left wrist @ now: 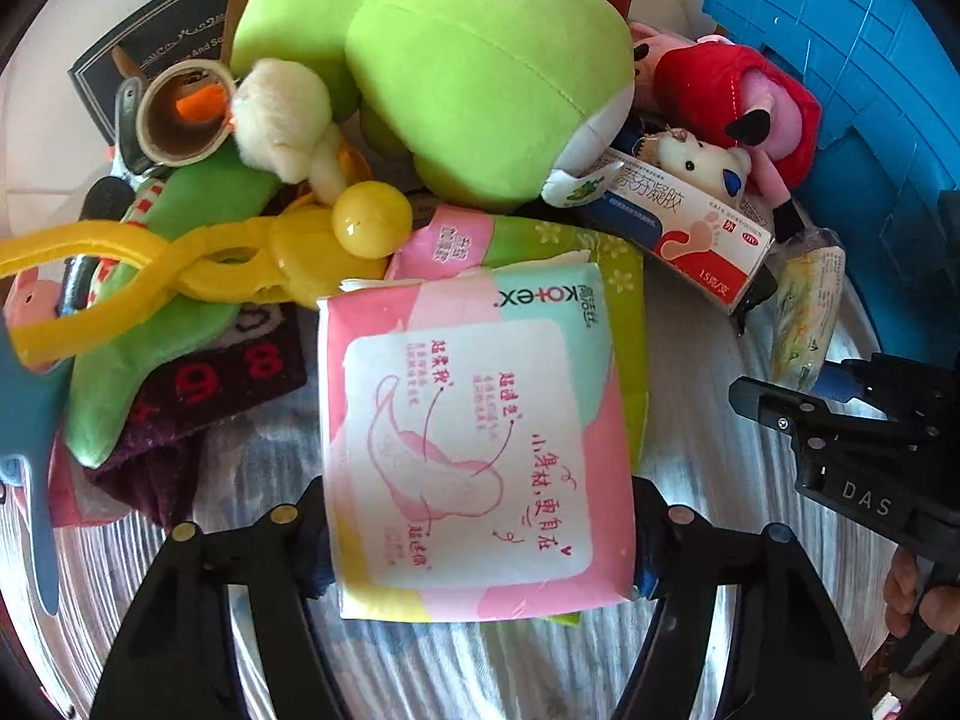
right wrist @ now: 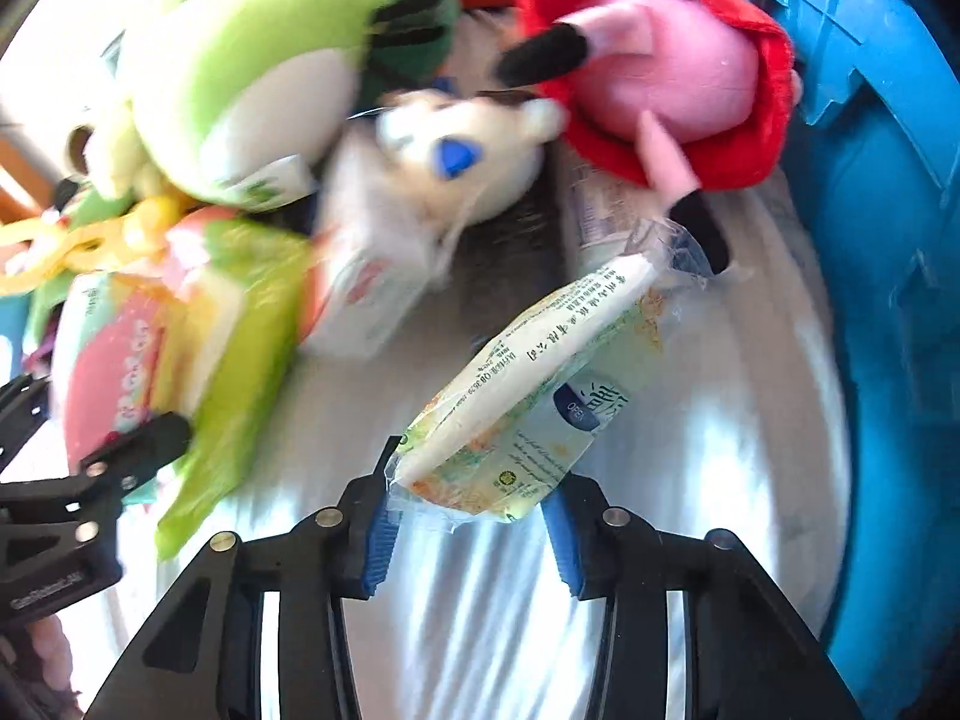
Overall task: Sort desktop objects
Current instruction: 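Grasp the pink Kotex pack with the left tool while the right tool grasps a yellow-wrapped packet, then lift the Kotex pack and yellow packet and carry them over the crate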
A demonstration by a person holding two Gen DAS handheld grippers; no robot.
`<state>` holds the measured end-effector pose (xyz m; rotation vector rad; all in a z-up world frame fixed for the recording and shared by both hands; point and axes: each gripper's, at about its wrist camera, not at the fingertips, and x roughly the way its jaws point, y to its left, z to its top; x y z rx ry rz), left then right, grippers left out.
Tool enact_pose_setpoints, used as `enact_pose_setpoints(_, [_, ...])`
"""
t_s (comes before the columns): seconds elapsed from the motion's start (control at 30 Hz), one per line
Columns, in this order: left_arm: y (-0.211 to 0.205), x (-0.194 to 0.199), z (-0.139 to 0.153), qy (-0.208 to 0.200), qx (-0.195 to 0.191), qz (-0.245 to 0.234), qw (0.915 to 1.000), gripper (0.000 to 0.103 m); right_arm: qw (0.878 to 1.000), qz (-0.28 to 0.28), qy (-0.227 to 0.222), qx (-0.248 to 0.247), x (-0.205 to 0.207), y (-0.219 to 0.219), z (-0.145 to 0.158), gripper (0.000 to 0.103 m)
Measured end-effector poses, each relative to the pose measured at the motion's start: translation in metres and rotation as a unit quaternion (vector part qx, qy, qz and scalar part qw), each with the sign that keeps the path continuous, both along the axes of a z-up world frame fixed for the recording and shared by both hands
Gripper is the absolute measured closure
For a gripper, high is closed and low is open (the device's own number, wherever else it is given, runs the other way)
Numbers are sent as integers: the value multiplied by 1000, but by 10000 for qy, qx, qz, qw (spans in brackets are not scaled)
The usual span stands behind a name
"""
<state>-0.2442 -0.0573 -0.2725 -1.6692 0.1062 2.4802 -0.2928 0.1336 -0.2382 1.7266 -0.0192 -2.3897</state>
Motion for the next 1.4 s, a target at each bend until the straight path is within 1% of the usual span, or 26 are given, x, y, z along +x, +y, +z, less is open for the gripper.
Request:
enact_pose_setpoints(0.13, [-9,12,3,49,-79,150,9998,34,9999,99,52,-37,8,-4,12,66])
enact_pose_setpoints(0.23, [-11,19,11,173,-94,198,9996,34,9997,138,194,-6,11,-6,26,70])
enact_pose_setpoints(0.37, [-8,29,33,496,-168,173,9985,34,9979,306,561,73,12,-13,54,78])
enact_pose_setpoints(0.47, [-4,38,53,758,-239,149,9967,34,9953,421,865,47,11,-16,77,79])
enact_pose_setpoints(0.5, [-11,41,61,854,-255,142,9959,34,9944,457,955,40,20,-12,81,80])
enact_pose_setpoints(0.53, [-14,30,67,945,-278,137,9950,34,9930,498,1073,41,21,-13,90,83])
enact_pose_setpoints(0.57, [-14,35,74,1045,-299,128,9940,34,9915,527,1191,43,52,-19,84,85])
enact_pose_setpoints(0.6, [-5,51,83,1123,-310,125,9931,34,9900,542,1298,39,72,-15,93,86])
enact_pose_setpoints(0.63, [-6,57,88,1189,-307,117,9924,34,9883,549,1423,22,76,-15,102,87])
enact_pose_setpoints(0.67, [-7,63,93,1252,-312,116,9916,34,9865,555,1539,10,91,-22,96,87])
enact_pose_setpoints(0.7, [-6,67,98,1307,-326,119,9908,34,9850,559,1630,2,92,-23,100,88])
enact_pose_setpoints(0.83, [-4,83,121,1504,-338,116,9880,34,9772,574,2045,-41,106,-39,123,88])
enact_pose_setpoints(0.93, [2,92,136,1727,-316,111,9844,34,9698,569,2371,-112,120,-37,143,88])
enact_pose_setpoints(1.07, [10,103,167,2050,-274,85,9783,34,9575,518,2831,-173,141,-27,180,88])
enact_pose_setpoints(1.23, [30,109,214,2537,-132,-45,9672,34,9410,406,3354,-214,162,-9,227,88])
enact_pose_setpoints(1.33, [53,113,241,2847,-63,-241,9583,34,9306,208,3649,-222,174,10,256,88])
enact_pose_setpoints(1.4, [72,114,254,2953,10,-401,9546,34,9243,29,3813,-160,181,25,274,88])
